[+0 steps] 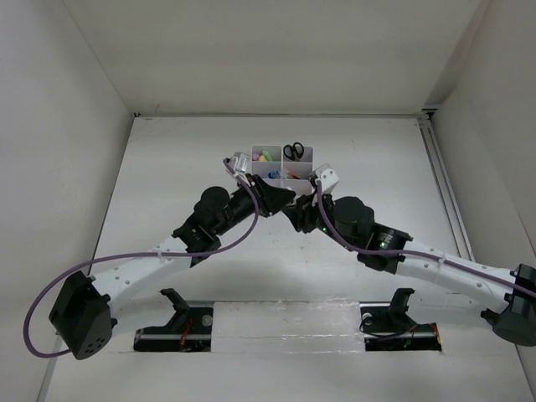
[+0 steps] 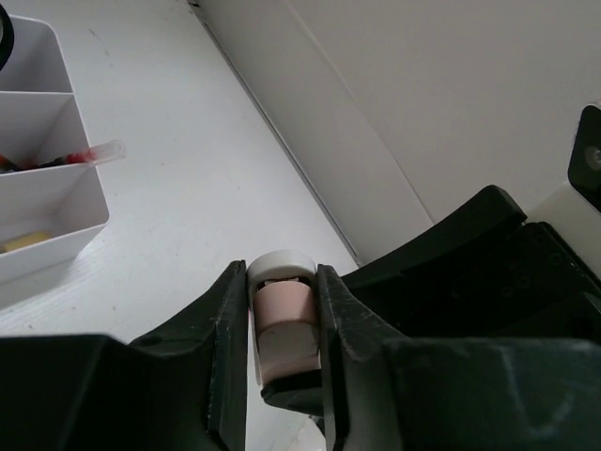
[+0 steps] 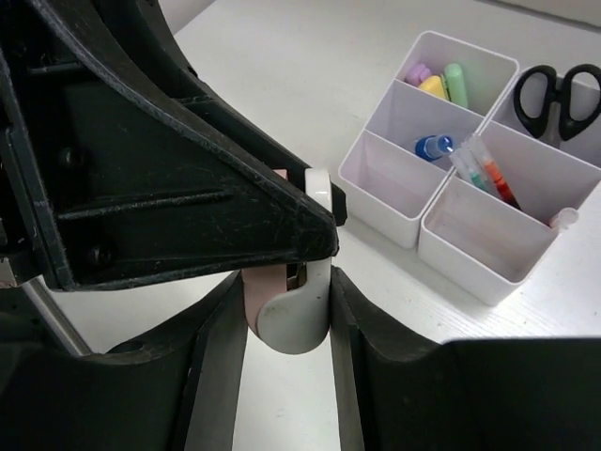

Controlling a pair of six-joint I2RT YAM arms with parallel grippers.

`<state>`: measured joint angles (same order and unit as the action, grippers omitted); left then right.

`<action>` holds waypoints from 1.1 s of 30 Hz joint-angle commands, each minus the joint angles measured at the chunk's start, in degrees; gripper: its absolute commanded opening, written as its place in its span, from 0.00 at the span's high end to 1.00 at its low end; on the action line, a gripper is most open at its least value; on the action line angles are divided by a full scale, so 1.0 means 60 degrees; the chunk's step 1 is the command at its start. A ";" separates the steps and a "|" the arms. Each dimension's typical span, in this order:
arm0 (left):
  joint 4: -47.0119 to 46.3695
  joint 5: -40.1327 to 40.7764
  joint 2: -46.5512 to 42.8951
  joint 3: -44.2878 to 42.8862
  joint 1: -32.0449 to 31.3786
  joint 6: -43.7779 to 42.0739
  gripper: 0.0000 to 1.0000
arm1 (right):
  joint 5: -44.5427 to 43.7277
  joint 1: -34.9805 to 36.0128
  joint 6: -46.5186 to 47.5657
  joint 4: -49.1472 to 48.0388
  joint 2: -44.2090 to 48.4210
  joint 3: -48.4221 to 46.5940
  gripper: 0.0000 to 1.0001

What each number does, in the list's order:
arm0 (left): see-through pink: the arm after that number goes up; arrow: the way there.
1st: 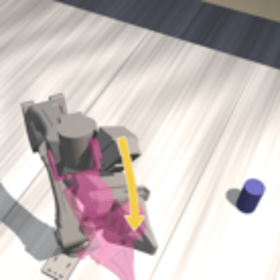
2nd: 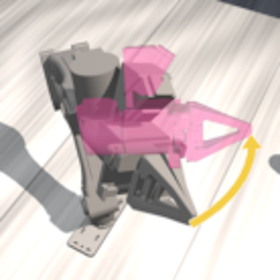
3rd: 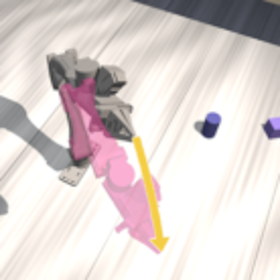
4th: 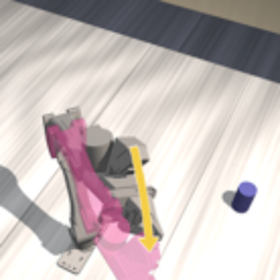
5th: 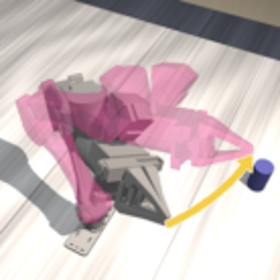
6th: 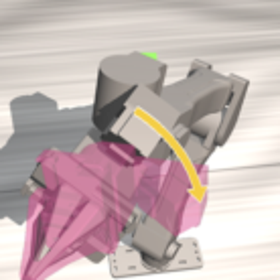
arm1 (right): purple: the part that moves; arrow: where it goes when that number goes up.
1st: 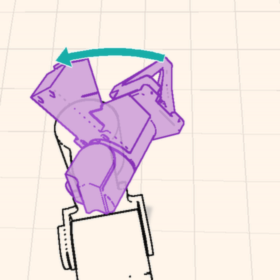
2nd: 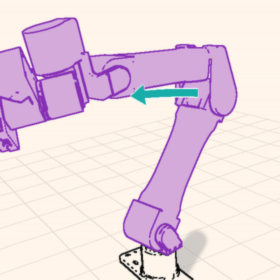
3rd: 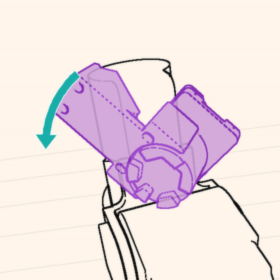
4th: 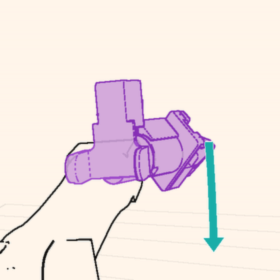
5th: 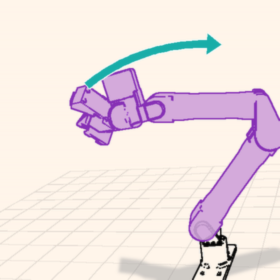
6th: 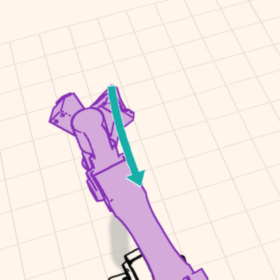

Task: Sort the stationery into containers
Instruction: Pass the stationery from the right arm to the left, then place the stationery into the container

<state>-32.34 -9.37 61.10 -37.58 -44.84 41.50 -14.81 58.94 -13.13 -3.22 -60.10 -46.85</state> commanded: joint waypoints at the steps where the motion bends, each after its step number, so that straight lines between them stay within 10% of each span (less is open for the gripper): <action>1: -0.0192 -0.0124 0.0377 -0.0460 0.0046 -0.0600 1.00 | 0.0007 0.0094 -0.0127 -0.1206 0.0128 -0.0131 0.63; 3: -0.0104 0.0329 0.0553 -0.0547 0.0046 -0.0937 1.00 | -0.0081 0.0181 -0.0025 -0.1206 0.0231 -0.0131 0.00; 13: -0.0834 0.3684 0.1811 -0.0972 0.0046 -0.4554 1.00 | -0.1414 0.0182 -0.0229 0.0797 0.2923 0.0688 0.00; 23: -0.2462 0.1740 0.3746 -0.1675 0.0968 -0.7368 1.00 | -0.1414 0.0182 -0.0317 0.2996 0.5430 0.1010 0.00; 33: -0.3047 -0.0841 0.4377 -0.1588 0.2053 -0.7092 1.00 | -0.0916 0.0182 -0.0361 0.3189 0.5549 0.1099 0.00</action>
<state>-43.86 -9.10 88.29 -47.07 -32.25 0.03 -21.67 59.70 -15.22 16.08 -26.13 -40.29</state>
